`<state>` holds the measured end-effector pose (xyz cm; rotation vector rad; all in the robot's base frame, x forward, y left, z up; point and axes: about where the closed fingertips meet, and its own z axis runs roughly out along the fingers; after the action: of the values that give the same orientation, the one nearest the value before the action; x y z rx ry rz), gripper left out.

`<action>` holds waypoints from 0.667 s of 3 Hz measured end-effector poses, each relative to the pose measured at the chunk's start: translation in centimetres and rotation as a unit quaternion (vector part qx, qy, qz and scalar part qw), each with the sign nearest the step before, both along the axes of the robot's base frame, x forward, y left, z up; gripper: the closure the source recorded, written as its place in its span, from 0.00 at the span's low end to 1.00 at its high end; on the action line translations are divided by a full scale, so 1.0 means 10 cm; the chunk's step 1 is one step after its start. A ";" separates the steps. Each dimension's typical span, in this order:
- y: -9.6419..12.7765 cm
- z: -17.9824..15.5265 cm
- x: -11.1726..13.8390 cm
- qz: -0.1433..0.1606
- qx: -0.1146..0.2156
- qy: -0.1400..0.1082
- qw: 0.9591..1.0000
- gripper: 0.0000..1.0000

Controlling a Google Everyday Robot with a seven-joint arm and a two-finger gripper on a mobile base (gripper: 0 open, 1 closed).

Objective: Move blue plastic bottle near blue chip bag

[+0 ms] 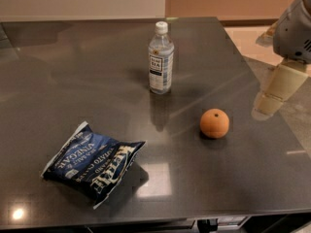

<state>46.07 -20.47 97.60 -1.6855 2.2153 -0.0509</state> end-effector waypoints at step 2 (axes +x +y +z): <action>0.33 -0.12 0.76 -0.015 0.070 -0.020 0.997 0.00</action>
Offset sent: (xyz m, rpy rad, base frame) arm 0.1290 0.0500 -0.0189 0.2390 -0.0680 -0.0538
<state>53.68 -17.19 96.43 -1.5630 2.1624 0.0602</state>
